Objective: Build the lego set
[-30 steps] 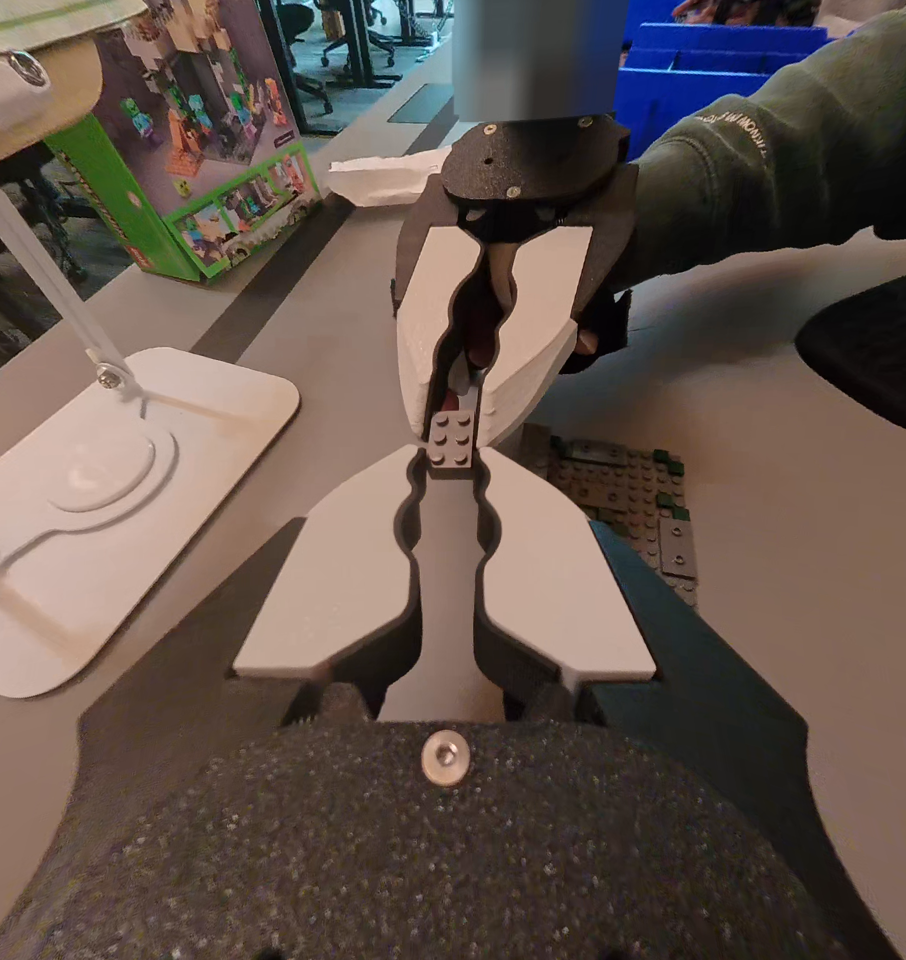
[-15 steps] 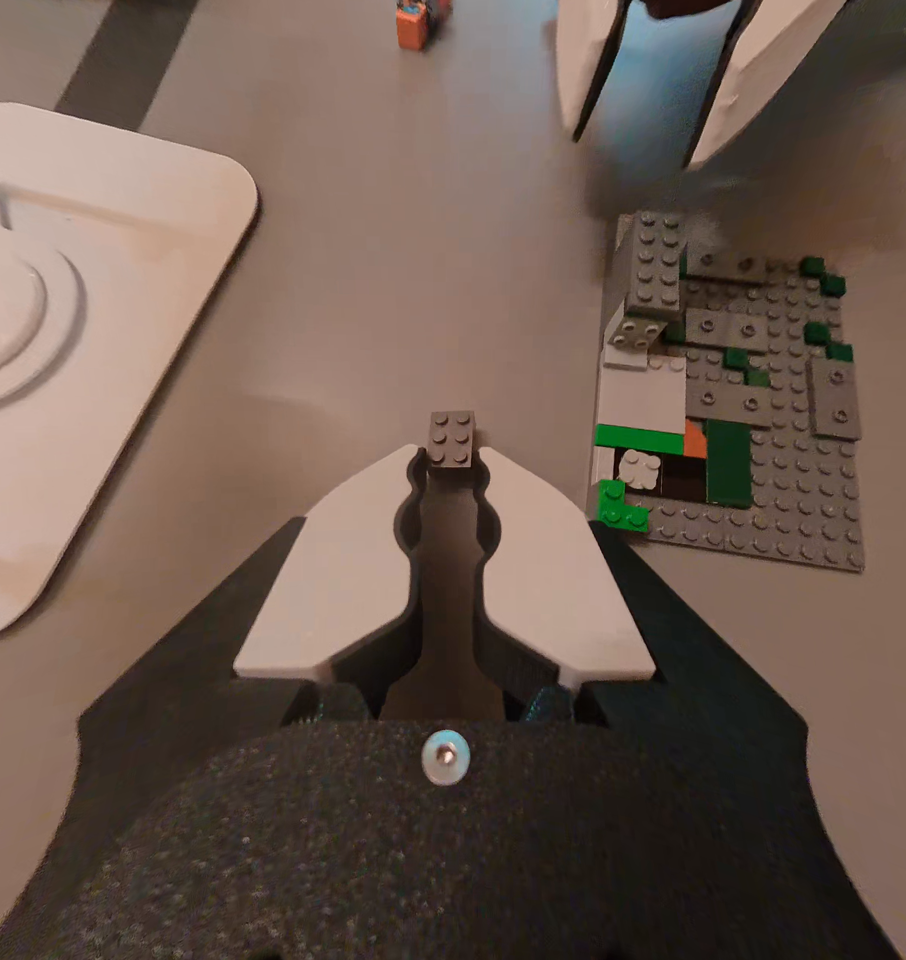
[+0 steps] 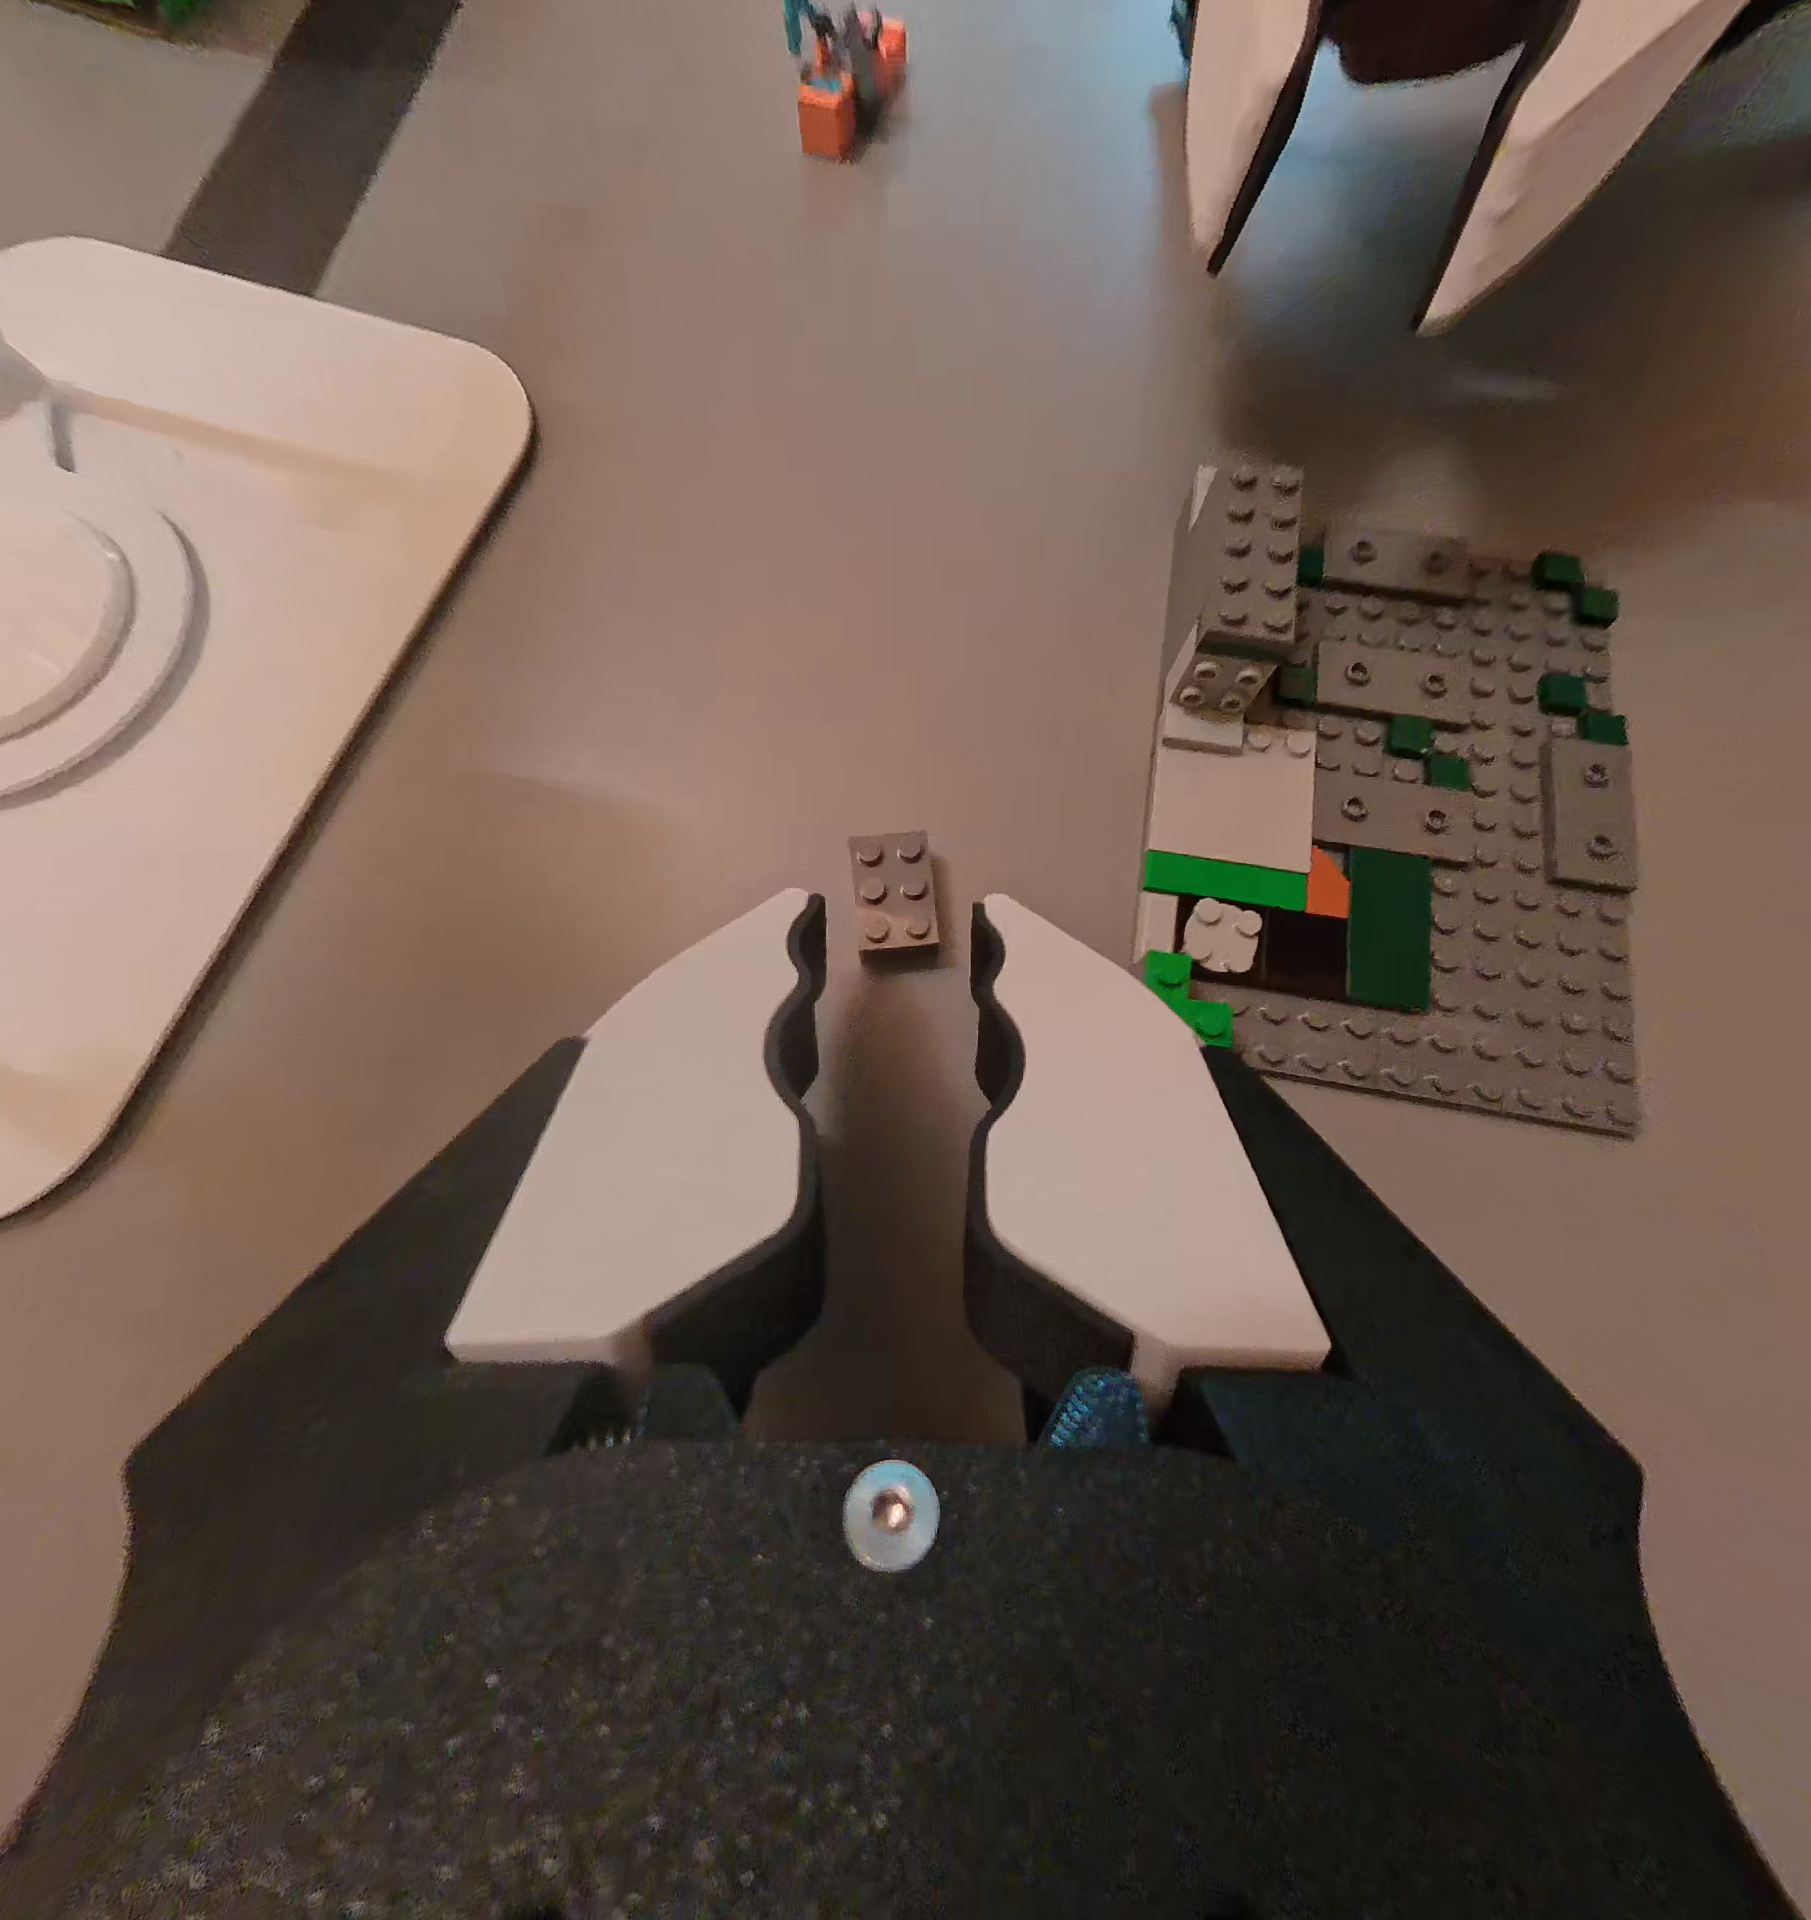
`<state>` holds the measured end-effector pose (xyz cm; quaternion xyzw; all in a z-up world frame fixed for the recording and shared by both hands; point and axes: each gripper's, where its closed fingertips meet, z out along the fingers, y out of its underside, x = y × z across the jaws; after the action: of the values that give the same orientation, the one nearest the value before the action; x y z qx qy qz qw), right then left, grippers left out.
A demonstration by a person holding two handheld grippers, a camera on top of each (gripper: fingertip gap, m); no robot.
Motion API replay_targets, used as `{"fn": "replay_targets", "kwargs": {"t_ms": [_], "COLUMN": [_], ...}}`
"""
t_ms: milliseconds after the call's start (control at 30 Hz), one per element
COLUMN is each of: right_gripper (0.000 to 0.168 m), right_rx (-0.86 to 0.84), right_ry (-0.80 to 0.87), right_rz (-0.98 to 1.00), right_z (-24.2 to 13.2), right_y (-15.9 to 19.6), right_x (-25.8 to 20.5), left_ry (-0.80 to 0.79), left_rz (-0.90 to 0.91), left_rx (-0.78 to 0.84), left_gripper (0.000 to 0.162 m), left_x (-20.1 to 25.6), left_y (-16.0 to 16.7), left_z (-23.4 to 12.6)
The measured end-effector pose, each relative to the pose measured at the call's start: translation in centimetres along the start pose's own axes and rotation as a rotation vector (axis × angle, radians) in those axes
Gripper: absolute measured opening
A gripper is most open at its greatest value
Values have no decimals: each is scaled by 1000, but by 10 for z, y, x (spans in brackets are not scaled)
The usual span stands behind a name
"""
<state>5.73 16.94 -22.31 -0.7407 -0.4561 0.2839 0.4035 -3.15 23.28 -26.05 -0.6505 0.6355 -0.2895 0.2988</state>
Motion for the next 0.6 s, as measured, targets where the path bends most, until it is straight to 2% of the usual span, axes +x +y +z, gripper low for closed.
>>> {"fn": "replay_targets", "kwargs": {"t_ms": [133, 333, 600], "right_gripper": [32, 31, 17], "right_rx": [20, 68, 137], "right_ry": [20, 116, 307], "right_rz": [6, 27, 107], "right_z": [1, -1, -4], "right_y": [-4, -16, -29], "right_x": [0, 5, 10], "left_ry": [-34, -195, -409], "left_rz": [-35, -115, -258], "left_rx": [67, 212, 345], "left_gripper": [20, 1, 0], "left_x": [5, 10, 24], "left_y": [-13, -28, -25], "left_z": [-18, -50, -88]}}
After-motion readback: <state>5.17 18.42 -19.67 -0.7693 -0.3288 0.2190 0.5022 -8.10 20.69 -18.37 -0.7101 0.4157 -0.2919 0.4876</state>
